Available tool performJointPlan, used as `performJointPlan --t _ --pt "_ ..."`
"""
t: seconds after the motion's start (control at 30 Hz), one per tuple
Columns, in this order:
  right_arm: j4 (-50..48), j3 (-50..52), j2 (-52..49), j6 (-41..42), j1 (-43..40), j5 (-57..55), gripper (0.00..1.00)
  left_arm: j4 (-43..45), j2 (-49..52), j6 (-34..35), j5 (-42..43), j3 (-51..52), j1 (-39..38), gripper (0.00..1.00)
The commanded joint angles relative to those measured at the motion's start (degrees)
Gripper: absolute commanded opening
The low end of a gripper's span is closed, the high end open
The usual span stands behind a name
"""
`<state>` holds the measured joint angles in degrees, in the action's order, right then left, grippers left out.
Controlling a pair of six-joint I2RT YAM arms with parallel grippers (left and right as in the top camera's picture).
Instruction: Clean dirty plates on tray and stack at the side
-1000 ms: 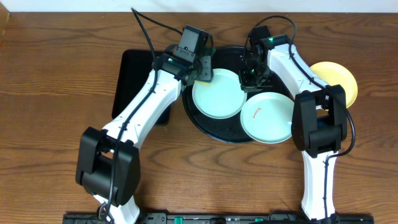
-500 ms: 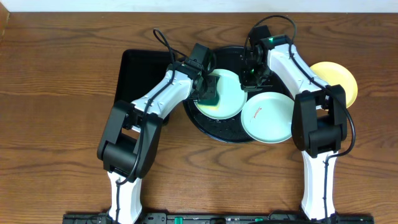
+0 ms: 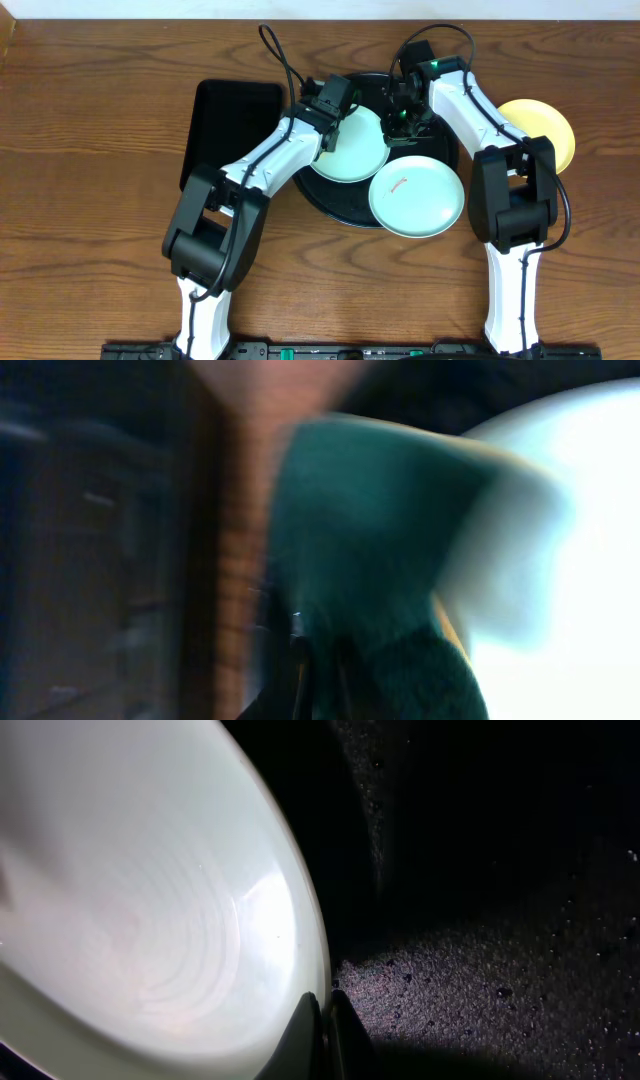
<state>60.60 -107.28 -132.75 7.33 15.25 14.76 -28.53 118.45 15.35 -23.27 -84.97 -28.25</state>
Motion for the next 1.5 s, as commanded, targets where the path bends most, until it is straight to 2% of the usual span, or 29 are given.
performJointPlan --t 0.0,0.13,0.3,0.37,0.47,0.53,0.57,0.6,0.63,0.67,0.73,0.8,1.0,1.13,1.23,1.37,1.47 --pt "0.48 0.17 -1.42 -2.34 -0.9 -7.04 0.01 0.79 -5.79 -0.94 -13.88 0.31 2.8 0.07" --pt "0.09 0.15 -1.4 -3.32 -0.87 -6.78 0.01 2.38 -12.26 0.42 -13.62 0.31 3.32 0.07" --pt "0.07 0.15 -0.22 -4.87 -0.87 -6.78 0.01 -0.04 -18.67 4.28 -12.22 0.33 5.44 0.07" --pt "0.0 0.13 0.72 -4.85 -0.87 -6.78 0.01 -1.81 -20.26 5.14 -8.76 0.33 6.69 0.08" --pt "-0.17 0.13 2.23 -4.85 -0.9 -6.8 0.01 -4.2 -21.29 5.09 2.4 0.33 8.7 0.08" --pt "-0.22 0.13 2.97 -4.83 -0.9 -6.8 0.01 -5.73 -21.03 5.09 11.69 0.33 9.7 0.26" --pt "-0.2 0.13 3.17 -4.85 -0.9 -6.8 0.01 -6.25 -20.61 5.09 16.02 0.33 9.99 0.39" --pt "-0.13 0.13 3.34 -4.83 -0.9 -6.8 0.01 -6.43 -19.89 5.09 20.79 0.37 10.08 0.57" --pt "-0.11 0.13 3.34 -4.81 -0.9 -6.8 0.01 -6.36 -19.06 5.07 24.28 0.37 10.08 0.69" --pt "-0.07 0.15 3.34 -4.59 -0.9 -6.78 0.01 -6.12 -18.16 5.07 26.95 0.37 9.9 0.75" --pt "0.2 0.15 3.3 -4.37 -0.9 -6.78 0.01 -5.27 -16.11 4.81 30.29 0.37 9.25 0.77" --pt "0.52 0.15 3.3 -4.31 -0.87 -6.78 0.01 -4.57 -13.7 3.87 30.58 0.37 8.04 0.8" --pt "0.7 0.15 3.3 -4.2 -0.9 -6.78 0.01 -3.26 -10.16 2.73 29.81 0.31 4.87 0.81" --pt "0.74 0.15 3.3 -4.2 -0.87 -6.75 0.01 0.61 -7.96 2.95 26.73 0.31 2.69 0.82" --pt "0.87 0.15 3.3 -4.2 -0.87 -6.75 0.01 3.19 -5.57 2.93 22.8 0.31 1.18 0.82" --pt "1.66 0.17 3.3 -4.22 -0.9 -6.78 0.01 3.82 -2.19 2.93 12.79 0.31 -0.02 0.82" --pt "2.03 0.15 3.3 -4.26 -0.9 -6.8 0.01 3.85 -0.44 3.02 10.54 0.31 -0.09 0.82"
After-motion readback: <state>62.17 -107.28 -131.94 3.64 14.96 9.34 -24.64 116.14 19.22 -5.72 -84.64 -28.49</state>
